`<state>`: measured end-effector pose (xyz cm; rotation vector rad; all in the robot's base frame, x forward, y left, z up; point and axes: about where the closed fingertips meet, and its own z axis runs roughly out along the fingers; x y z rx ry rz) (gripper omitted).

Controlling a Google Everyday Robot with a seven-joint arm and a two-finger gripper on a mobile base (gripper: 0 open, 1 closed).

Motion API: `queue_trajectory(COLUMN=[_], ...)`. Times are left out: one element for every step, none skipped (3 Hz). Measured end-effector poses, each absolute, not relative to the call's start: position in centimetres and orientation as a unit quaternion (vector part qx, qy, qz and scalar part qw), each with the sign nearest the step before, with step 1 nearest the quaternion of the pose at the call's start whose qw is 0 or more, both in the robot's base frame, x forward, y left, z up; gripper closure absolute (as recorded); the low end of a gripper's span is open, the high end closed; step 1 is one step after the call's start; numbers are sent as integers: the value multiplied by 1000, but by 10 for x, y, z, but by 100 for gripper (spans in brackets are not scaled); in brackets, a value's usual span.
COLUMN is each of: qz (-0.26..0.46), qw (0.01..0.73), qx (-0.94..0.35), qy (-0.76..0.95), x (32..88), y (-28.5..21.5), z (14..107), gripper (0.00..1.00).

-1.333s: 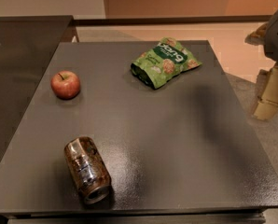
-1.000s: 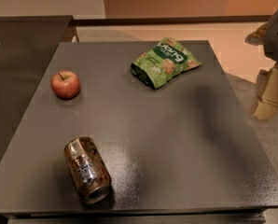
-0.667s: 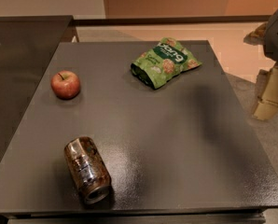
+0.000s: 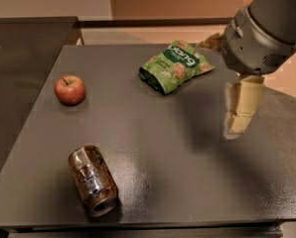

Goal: Place orange can upright

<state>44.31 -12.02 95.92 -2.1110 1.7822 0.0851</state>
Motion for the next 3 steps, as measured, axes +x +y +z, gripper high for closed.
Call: queue_trajectory(qz=[20, 7, 2], qw=[201, 216, 224], qx=[-831, -883, -921], qy=[518, 416, 320], x=[428, 413, 394], y=[-56, -15, 16], z=[948, 942, 936], gripper=[0, 0, 0])
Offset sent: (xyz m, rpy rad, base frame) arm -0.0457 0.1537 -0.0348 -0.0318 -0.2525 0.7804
